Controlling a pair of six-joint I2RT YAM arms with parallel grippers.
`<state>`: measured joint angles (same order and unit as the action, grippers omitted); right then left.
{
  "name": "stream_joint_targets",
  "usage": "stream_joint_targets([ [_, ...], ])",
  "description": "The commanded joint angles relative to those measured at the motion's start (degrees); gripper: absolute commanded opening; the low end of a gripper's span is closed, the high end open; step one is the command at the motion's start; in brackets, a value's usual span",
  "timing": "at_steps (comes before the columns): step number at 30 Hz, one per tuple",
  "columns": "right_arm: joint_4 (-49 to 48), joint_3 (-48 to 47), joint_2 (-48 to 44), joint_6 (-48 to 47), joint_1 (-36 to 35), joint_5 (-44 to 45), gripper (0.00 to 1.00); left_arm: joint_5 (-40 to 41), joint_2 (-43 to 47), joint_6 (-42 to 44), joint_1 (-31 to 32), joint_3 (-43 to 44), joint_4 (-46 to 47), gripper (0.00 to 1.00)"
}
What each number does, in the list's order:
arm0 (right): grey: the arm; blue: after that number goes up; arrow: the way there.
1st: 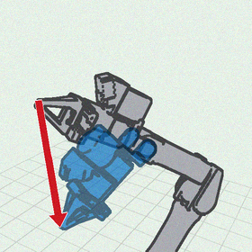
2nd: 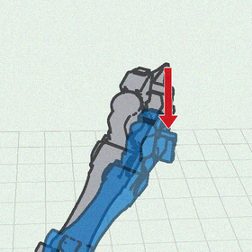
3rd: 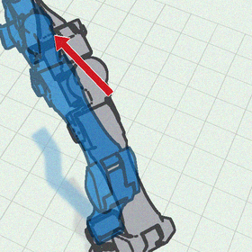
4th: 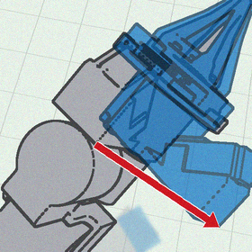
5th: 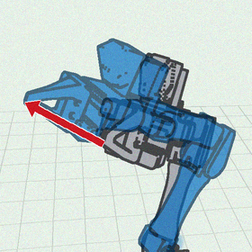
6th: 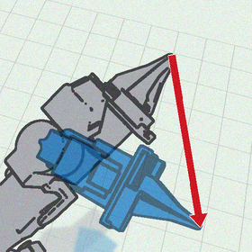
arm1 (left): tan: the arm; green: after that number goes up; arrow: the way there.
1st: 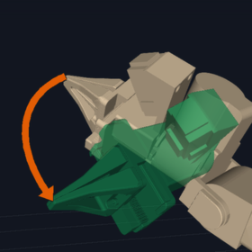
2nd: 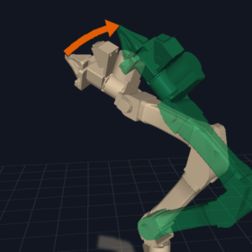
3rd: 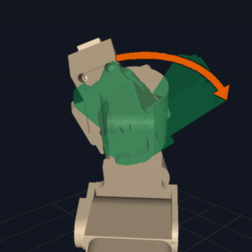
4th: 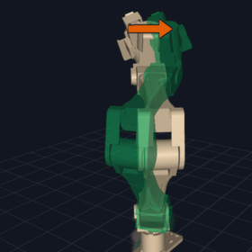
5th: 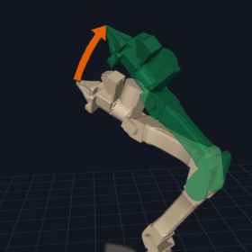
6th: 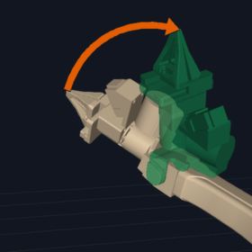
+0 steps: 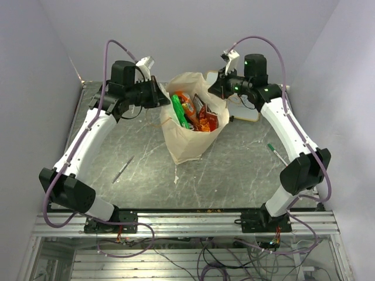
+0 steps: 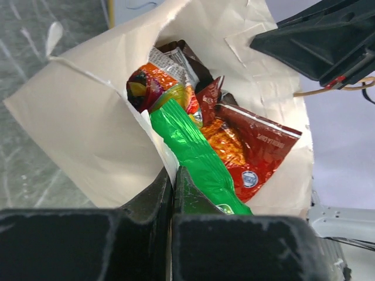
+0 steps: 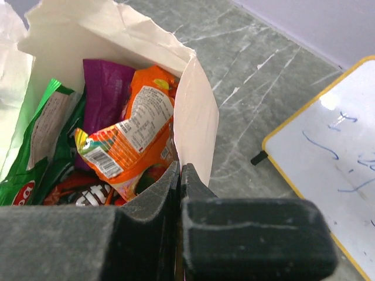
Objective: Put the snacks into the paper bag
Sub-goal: Move the paper bag to the center of the board.
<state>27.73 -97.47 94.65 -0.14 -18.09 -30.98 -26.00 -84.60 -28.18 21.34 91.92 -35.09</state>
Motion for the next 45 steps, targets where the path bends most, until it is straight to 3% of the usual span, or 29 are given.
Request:
stream_joint_targets([
  [1,-6.5,-6.1,1.7,3.2,-2.2,1.1,0.0,-0.2,3.6,1.8,-1.9,-1.0,6.3,0.07],
  [7,-6.0,-7.3,5.2,2.4,-3.9,4.2,0.0,1.4,2.7,4.3,-3.3,-3.5,4.7,0.09],
  [14,-4.0,-9.4,8.3,1.2,-3.9,3.2,0.01,0.2,0.3,5.1,-4.4,-3.4,4.2,0.35],
  [27,-0.8,-14.2,8.0,-0.7,-3.9,-1.3,0.41,-4.8,-0.5,3.5,-7.0,-1.4,6.3,0.74],
  [34,0.4,-14.6,5.7,-3.3,-4.0,1.5,0.55,-5.4,0.7,5.7,-8.1,-2.2,6.3,0.92],
  [38,0.7,-14.7,4.8,-4.0,-4.0,2.5,0.6,-5.1,1.6,8.1,-8.2,-1.3,5.2,0.99],
  [45,2.2,-18.0,4.4,-4.9,-4.0,4.5,0.72,-4.2,2.1,11.7,-9.0,0.9,3.4,1.0],
])
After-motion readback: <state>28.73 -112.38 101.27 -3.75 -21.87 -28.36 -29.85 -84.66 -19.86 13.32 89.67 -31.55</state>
